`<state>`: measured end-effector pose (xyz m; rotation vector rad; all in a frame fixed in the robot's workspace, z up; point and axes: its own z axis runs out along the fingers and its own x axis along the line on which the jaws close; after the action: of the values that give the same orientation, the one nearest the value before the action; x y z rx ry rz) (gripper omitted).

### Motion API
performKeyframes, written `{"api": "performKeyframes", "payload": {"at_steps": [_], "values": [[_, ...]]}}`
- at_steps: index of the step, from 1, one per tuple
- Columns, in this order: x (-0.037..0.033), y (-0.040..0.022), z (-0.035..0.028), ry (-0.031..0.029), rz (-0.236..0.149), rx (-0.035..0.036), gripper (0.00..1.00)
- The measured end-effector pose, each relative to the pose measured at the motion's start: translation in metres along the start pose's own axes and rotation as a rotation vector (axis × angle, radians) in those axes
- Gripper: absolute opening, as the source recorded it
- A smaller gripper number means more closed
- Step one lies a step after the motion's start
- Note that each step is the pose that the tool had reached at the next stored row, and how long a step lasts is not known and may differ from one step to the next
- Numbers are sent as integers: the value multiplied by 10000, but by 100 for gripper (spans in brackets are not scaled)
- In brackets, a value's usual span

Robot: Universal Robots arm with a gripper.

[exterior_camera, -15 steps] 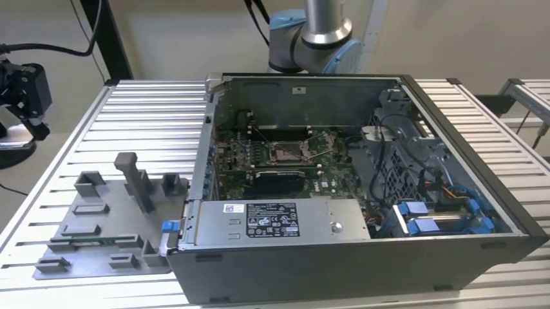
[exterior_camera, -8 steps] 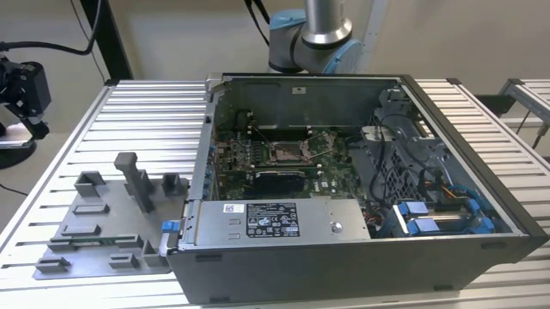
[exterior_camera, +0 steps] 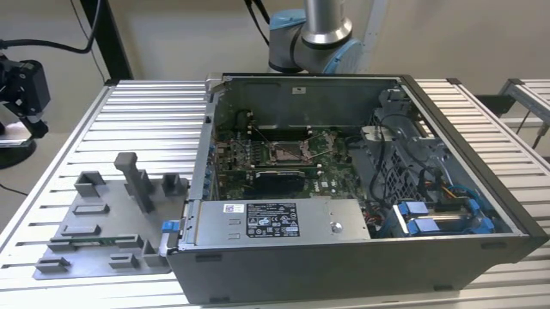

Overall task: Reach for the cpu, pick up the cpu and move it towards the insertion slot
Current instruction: 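Pick up the cpu and move it towards the insertion slot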

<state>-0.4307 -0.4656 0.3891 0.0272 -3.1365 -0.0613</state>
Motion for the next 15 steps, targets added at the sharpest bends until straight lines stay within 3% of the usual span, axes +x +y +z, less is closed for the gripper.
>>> {"api": "performKeyframes", "payload": {"at_steps": [15], "values": [[-1,1,-30,-1,0,-1,0]]}}
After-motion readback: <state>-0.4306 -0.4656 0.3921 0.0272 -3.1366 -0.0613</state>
